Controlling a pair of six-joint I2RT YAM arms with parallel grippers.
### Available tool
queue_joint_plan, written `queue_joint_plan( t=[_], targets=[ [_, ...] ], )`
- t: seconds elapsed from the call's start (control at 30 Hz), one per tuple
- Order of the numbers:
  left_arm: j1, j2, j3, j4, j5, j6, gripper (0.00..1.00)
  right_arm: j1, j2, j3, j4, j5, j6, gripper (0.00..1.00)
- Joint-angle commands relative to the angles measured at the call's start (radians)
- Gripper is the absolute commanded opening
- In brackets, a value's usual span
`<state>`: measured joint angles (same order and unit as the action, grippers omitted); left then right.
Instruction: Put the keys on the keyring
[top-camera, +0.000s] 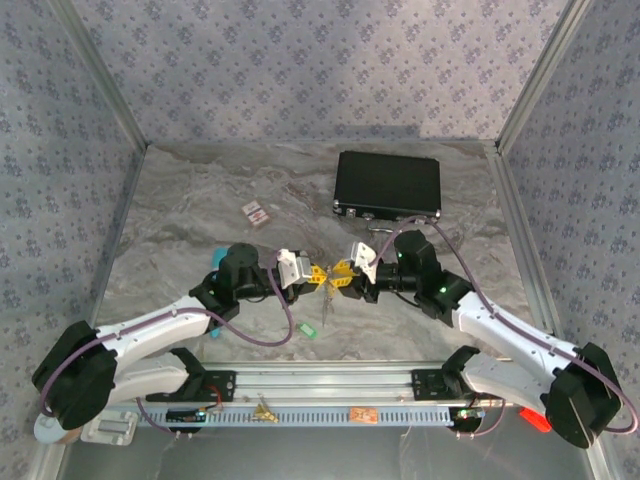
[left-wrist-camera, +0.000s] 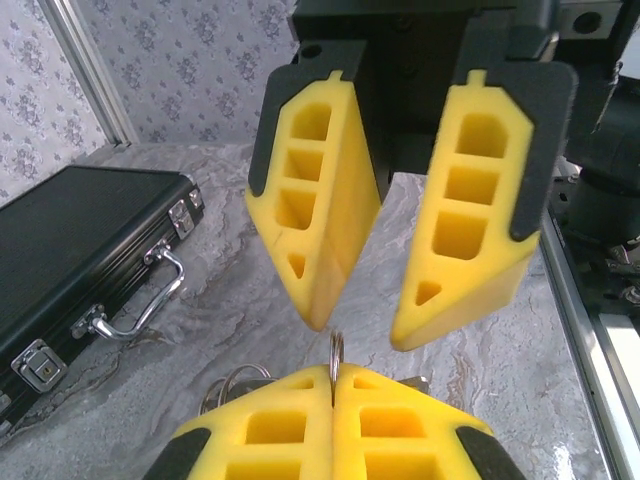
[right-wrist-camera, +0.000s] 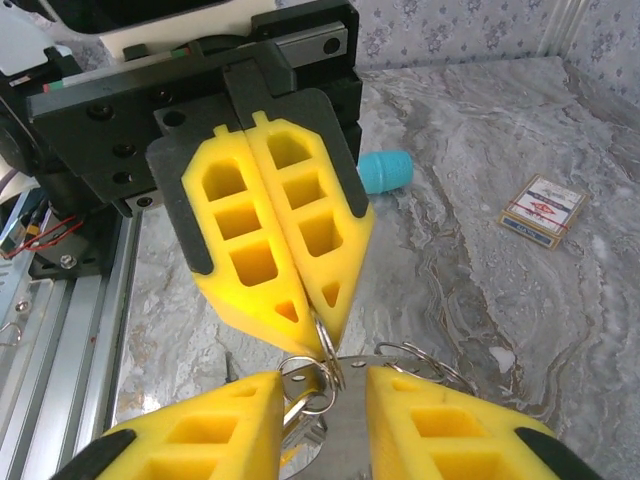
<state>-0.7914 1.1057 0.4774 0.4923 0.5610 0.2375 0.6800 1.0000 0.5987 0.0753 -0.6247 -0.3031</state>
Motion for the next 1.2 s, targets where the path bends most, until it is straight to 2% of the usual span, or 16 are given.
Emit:
queue_joint_plan(
  t=[0.0,0.4,0.9,1.0,1.1,1.17],
  targets=[
    [0.004,-0.024,0.001,0.076,0.043,0.011,0.00,-0.007,0.015,0.014,0.027,-0.045,0.010,0.25],
    [0.003,-0.020,0.001,0.089,0.057,0.005,0.00,-0.015,0.055,0.037,0.055,-0.089,0.004,0.11],
    [0.002,-0.023,0.000,0.071,0.057,0.013,0.00,-0.028,0.023,0.043,-0.012,-0.113,-0.034,0.14],
    [0.001,-0.020,0.001,0.078,0.057,0.013,0.00,-0.026,0.030,0.050,-0.015,-0.123,-0.036,0.11],
    [0.001,-0.020,0.002,0.080,0.056,0.011,0.00,-0.025,0.044,0.061,-0.019,-0.134,-0.042,0.00],
    [0.001,-0.022,0.005,0.073,0.053,0.010,0.00,-0.025,0.049,0.070,-0.030,-0.141,-0.051,0.00]
  ],
)
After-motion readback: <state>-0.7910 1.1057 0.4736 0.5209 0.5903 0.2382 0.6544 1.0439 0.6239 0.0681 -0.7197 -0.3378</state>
